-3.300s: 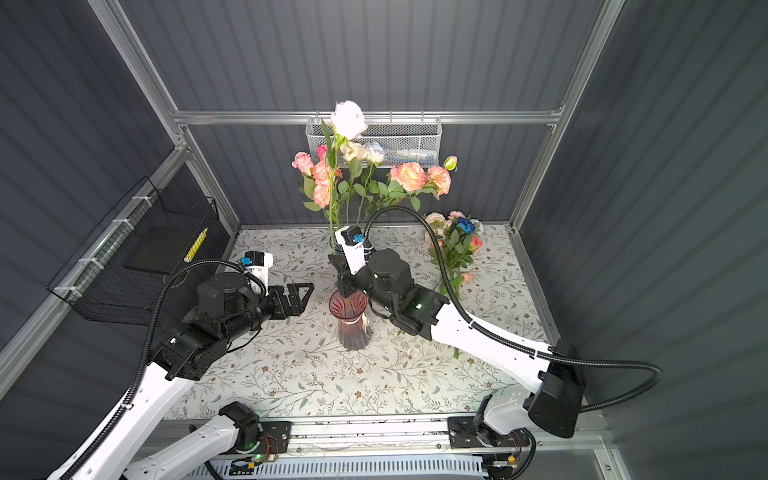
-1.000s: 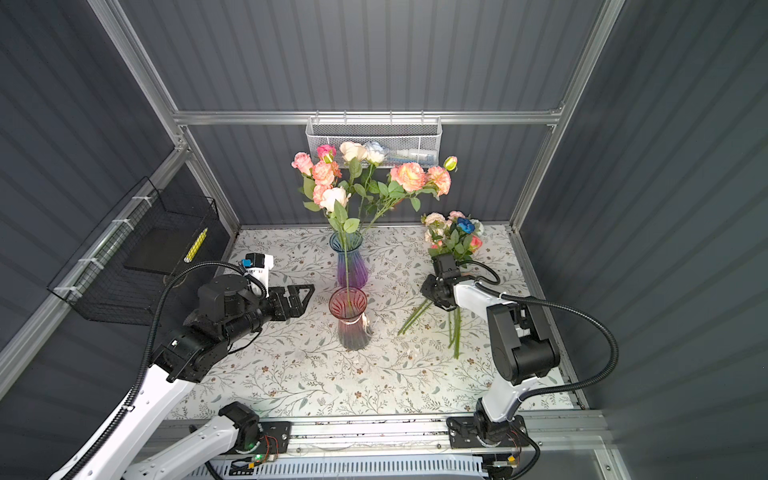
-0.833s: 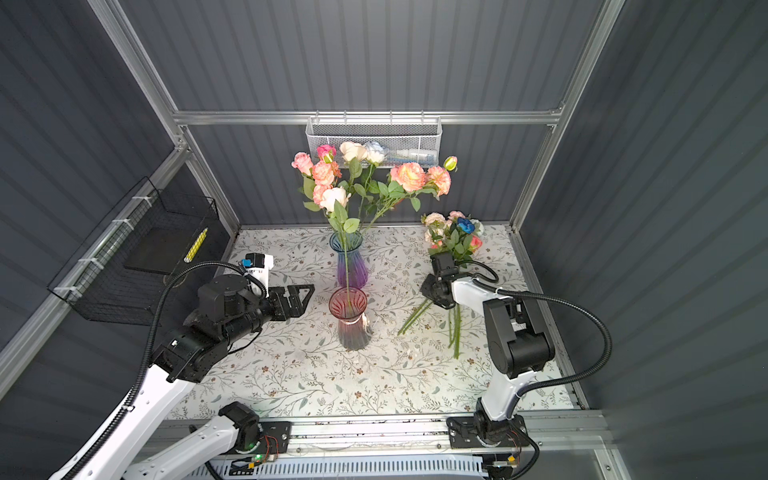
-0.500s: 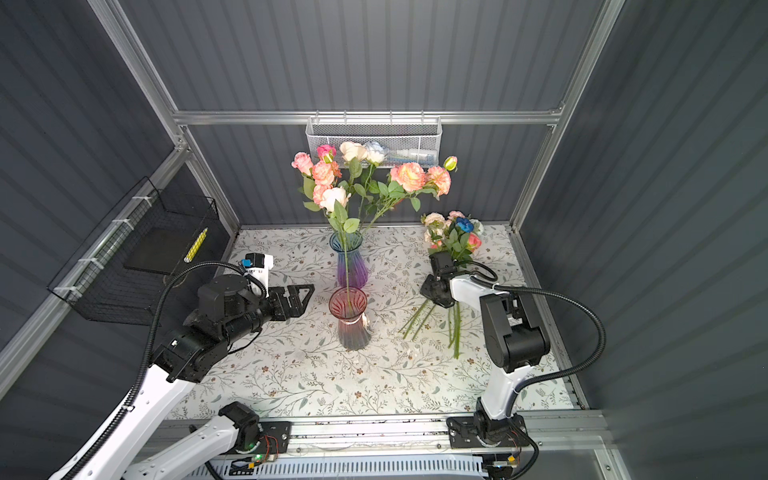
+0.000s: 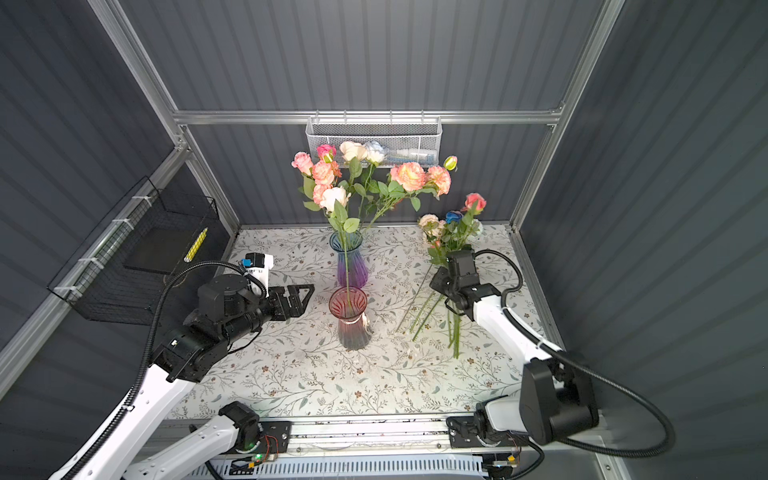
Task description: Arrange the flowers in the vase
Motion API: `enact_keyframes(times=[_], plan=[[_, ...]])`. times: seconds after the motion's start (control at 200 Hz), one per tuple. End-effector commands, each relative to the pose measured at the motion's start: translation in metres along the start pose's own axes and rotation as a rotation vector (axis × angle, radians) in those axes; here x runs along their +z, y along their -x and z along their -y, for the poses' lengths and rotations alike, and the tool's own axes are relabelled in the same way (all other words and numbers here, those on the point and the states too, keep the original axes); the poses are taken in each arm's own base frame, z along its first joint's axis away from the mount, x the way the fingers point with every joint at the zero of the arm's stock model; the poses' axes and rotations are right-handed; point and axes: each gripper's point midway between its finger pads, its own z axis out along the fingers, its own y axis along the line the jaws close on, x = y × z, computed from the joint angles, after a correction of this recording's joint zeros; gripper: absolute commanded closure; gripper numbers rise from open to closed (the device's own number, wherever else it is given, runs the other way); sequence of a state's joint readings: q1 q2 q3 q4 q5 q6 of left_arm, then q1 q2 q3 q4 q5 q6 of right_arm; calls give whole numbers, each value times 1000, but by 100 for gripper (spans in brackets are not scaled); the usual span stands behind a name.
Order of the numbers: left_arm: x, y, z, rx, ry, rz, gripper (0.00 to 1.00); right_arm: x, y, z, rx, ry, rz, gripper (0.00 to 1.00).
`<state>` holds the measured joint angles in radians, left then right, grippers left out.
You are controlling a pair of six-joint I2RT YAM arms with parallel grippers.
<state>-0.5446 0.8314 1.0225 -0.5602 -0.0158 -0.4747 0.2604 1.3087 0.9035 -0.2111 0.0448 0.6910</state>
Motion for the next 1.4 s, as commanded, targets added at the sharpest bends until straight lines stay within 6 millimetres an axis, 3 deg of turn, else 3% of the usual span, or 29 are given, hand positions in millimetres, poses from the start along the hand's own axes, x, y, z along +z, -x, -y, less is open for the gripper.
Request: enact_keyframes(times=[0.0,0.205,0.295,0.495,0.65,0.835,0.99,1.146,1.181,1.396], plan=[[-11,17,14,40,-47,38,0,-30,11,7,1,-8,89,100],[-23,33,34,72,-127,77,0,-111,44,-7,25,125,312,100],[-29,40,47,92,-188,99,0,-149,59,-27,-9,246,404,100],[-56,60,91,162,-406,164,0,-238,69,-98,-171,634,498,100],[-84,75,134,230,-635,214,0,-286,45,-160,-366,860,411,100],[-101,91,165,263,-810,250,0,-301,-11,-226,-610,992,232,100],[-107,101,180,261,-902,275,1,-305,-52,-264,-726,1082,127,100],[-104,104,186,252,-951,279,9,-305,-76,-283,-770,1118,79,100],[-102,103,186,248,-957,274,12,-294,-87,-289,-779,1115,47,100],[-90,101,185,236,-948,249,34,-290,-99,-297,-791,1129,16,100]])
